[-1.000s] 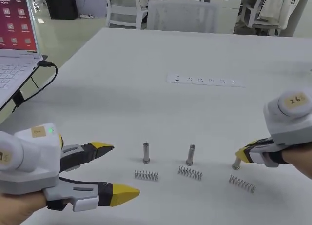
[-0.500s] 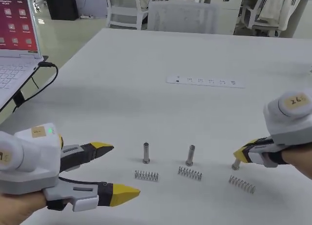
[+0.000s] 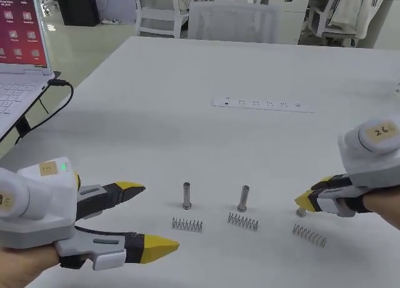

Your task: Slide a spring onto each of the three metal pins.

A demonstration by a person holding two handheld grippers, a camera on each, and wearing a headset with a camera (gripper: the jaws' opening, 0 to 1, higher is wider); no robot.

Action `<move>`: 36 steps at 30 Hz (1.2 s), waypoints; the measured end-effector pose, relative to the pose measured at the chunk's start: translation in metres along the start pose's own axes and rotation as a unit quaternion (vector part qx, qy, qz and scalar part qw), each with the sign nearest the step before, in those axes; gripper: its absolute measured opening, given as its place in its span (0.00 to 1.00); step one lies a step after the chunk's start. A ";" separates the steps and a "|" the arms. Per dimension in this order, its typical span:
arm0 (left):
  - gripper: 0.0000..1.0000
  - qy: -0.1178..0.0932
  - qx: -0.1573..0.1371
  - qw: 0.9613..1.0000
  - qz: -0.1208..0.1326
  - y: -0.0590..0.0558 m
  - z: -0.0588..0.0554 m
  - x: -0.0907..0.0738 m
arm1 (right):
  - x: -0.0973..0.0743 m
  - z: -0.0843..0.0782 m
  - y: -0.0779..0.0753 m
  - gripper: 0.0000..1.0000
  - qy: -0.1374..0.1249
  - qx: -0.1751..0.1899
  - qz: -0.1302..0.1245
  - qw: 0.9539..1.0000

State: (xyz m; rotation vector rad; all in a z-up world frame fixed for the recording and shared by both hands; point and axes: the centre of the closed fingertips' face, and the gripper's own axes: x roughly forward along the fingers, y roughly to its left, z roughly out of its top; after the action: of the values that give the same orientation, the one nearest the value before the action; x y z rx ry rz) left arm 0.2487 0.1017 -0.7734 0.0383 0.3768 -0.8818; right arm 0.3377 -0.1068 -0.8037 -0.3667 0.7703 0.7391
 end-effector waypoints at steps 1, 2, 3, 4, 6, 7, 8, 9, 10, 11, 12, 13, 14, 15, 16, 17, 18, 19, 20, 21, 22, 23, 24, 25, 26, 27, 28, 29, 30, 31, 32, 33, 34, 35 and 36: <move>0.72 0.000 -0.001 1.000 0.000 0.000 0.000 0.000 | 0.000 0.000 0.000 0.26 -0.002 0.001 0.000 1.000; 0.72 0.000 -0.001 1.000 0.000 0.000 0.000 0.000 | 0.000 0.001 0.000 0.27 -0.002 0.001 0.001 1.000; 0.72 0.001 0.000 1.000 0.000 0.000 -0.001 0.000 | -0.001 0.001 0.001 0.27 -0.002 0.001 0.001 1.000; 0.72 0.001 -0.001 1.000 0.000 0.000 -0.001 0.000 | -0.001 0.001 0.001 0.28 -0.002 0.000 0.001 1.000; 0.72 0.000 -0.001 1.000 0.000 0.000 -0.001 0.000 | -0.001 0.001 0.002 0.29 -0.004 -0.001 0.003 1.000; 0.72 0.000 -0.001 1.000 0.000 0.000 -0.001 0.000 | -0.001 0.001 0.003 0.29 -0.003 -0.001 0.004 1.000; 0.72 0.000 -0.001 1.000 0.000 0.001 -0.001 0.000 | -0.001 0.001 0.003 0.29 -0.003 -0.001 0.004 1.000; 0.72 0.000 -0.001 1.000 0.000 0.001 -0.001 0.000 | -0.002 0.002 0.003 0.29 -0.004 -0.002 0.004 1.000; 0.72 0.000 -0.002 1.000 0.000 0.001 -0.001 0.000 | -0.002 0.003 0.004 0.30 -0.005 -0.001 0.005 1.000; 0.72 0.000 -0.002 1.000 0.000 0.001 -0.001 0.000 | -0.002 0.003 0.004 0.31 -0.007 -0.002 0.006 1.000; 0.72 0.000 -0.002 1.000 0.000 0.001 -0.001 0.000 | -0.002 0.004 0.005 0.32 -0.007 -0.002 0.007 1.000; 0.72 0.000 -0.002 1.000 0.000 0.001 -0.001 0.000 | -0.003 0.003 0.006 0.33 -0.007 -0.003 0.009 1.000; 0.72 0.001 -0.002 1.000 0.000 0.001 -0.001 0.000 | -0.003 0.004 0.006 0.34 -0.007 -0.004 0.009 1.000; 0.72 0.001 -0.003 1.000 0.000 0.001 -0.001 0.000 | -0.003 0.004 0.007 0.36 -0.008 -0.006 0.009 1.000; 0.72 0.000 -0.003 1.000 0.000 0.001 -0.001 0.000 | -0.003 0.004 0.007 0.37 -0.008 -0.006 0.010 1.000; 0.72 0.000 -0.003 1.000 0.000 0.001 -0.001 0.001 | -0.003 0.003 0.008 0.37 -0.007 -0.006 0.011 1.000; 0.72 0.000 -0.003 1.000 0.000 0.001 -0.001 0.001 | -0.003 0.003 0.008 0.38 -0.008 -0.007 0.011 1.000; 0.72 0.000 -0.003 1.000 0.000 0.001 -0.001 0.001 | -0.003 0.003 0.008 0.39 -0.009 -0.007 0.011 1.000; 0.72 0.000 -0.003 1.000 0.000 0.002 -0.001 0.000 | -0.003 0.002 0.009 0.40 -0.008 -0.007 0.012 1.000; 0.72 -0.001 -0.003 1.000 0.001 0.002 -0.001 0.000 | -0.003 0.002 0.009 0.41 -0.008 -0.008 0.013 1.000; 0.72 -0.001 -0.003 1.000 0.001 0.002 -0.001 0.000 | -0.003 0.001 0.010 0.43 -0.008 -0.009 0.014 1.000; 0.72 0.000 -0.003 1.000 0.001 0.002 -0.001 0.000 | -0.004 0.001 0.010 0.44 -0.008 -0.010 0.014 1.000; 0.72 0.000 -0.004 1.000 0.001 0.002 -0.001 0.000 | -0.004 0.000 0.010 0.45 -0.008 -0.011 0.015 1.000; 0.72 0.000 -0.003 1.000 0.001 0.002 -0.001 0.000 | -0.004 0.000 0.010 0.45 -0.008 -0.011 0.015 1.000; 0.72 0.000 -0.003 1.000 0.000 0.001 -0.002 0.000 | -0.005 0.000 0.011 0.46 -0.009 -0.011 0.015 1.000; 0.72 0.000 -0.003 1.000 0.000 0.001 -0.001 0.000 | -0.005 -0.001 0.011 0.47 -0.009 -0.012 0.016 1.000; 0.72 0.000 -0.003 1.000 0.000 0.002 -0.001 0.000 | -0.005 -0.001 0.011 0.47 -0.009 -0.013 0.016 1.000; 0.72 0.000 -0.003 1.000 0.001 0.002 -0.001 0.000 | -0.006 -0.001 0.011 0.48 -0.009 -0.014 0.016 1.000; 0.72 0.000 -0.003 1.000 0.001 0.002 -0.001 0.000 | -0.006 -0.001 0.011 0.49 -0.010 -0.015 0.016 1.000; 0.72 0.000 -0.003 1.000 0.001 0.002 -0.001 0.000 | -0.007 -0.002 0.011 0.49 -0.009 -0.016 0.016 1.000; 0.72 0.000 -0.003 1.000 0.001 0.002 -0.001 0.000 | -0.007 -0.002 0.011 0.50 -0.009 -0.017 0.017 1.000; 0.72 0.000 -0.002 1.000 0.001 0.002 -0.001 0.000 | -0.008 -0.002 0.011 0.51 -0.010 -0.017 0.017 1.000; 0.72 0.000 -0.002 1.000 0.001 0.002 -0.001 0.000 | -0.008 -0.002 0.011 0.51 -0.011 -0.017 0.017 1.000; 0.72 0.000 -0.002 1.000 0.001 0.002 -0.001 -0.001 | -0.009 -0.002 0.011 0.51 -0.010 -0.017 0.018 1.000; 0.72 0.000 -0.003 1.000 0.001 0.001 -0.001 -0.001 | -0.009 -0.003 0.011 0.52 -0.011 -0.017 0.018 1.000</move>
State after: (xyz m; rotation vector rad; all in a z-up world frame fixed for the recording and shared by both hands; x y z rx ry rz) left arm 0.2491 0.1034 -0.7742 0.0333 0.3783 -0.8781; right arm 0.3243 -0.1048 -0.7993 -0.3771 0.7463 0.7892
